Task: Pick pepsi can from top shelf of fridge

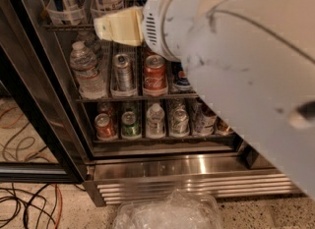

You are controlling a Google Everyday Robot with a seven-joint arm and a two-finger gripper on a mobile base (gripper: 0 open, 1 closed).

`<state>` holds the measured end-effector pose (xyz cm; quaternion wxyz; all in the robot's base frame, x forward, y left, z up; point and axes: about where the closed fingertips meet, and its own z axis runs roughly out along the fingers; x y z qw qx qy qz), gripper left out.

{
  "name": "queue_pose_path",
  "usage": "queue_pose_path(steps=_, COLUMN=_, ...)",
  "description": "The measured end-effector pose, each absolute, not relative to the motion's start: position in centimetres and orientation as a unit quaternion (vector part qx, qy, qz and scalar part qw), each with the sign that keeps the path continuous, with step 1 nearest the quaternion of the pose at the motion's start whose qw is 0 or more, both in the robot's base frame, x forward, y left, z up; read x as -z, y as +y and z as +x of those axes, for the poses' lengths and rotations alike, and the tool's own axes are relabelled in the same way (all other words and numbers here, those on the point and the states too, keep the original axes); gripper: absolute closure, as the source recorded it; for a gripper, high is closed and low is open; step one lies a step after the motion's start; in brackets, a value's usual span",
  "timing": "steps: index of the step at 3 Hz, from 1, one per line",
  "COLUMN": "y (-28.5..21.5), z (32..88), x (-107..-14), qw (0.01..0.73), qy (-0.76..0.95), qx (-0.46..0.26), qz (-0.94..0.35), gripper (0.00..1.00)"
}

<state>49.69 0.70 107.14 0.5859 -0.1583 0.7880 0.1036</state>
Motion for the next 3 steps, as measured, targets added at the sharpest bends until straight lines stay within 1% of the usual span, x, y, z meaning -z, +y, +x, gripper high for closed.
queue_pose_path(steps=1, y=3.1, z=52.2, x=-109.8, qw=0.61, qy=0.765, qx=-0.13, qz=-0.164, gripper=0.0)
queue_pose_path(steps=2, y=3.1, z=52.2, x=-111.0, qw=0.624, qy=0.754, qx=-0.108, qz=-0.175, gripper=0.0)
queue_pose_path(steps=3, y=3.6, z=51.4, x=-112.1, qw=0.632, qy=0.747, qx=-0.11, qz=-0.171, gripper=0.0)
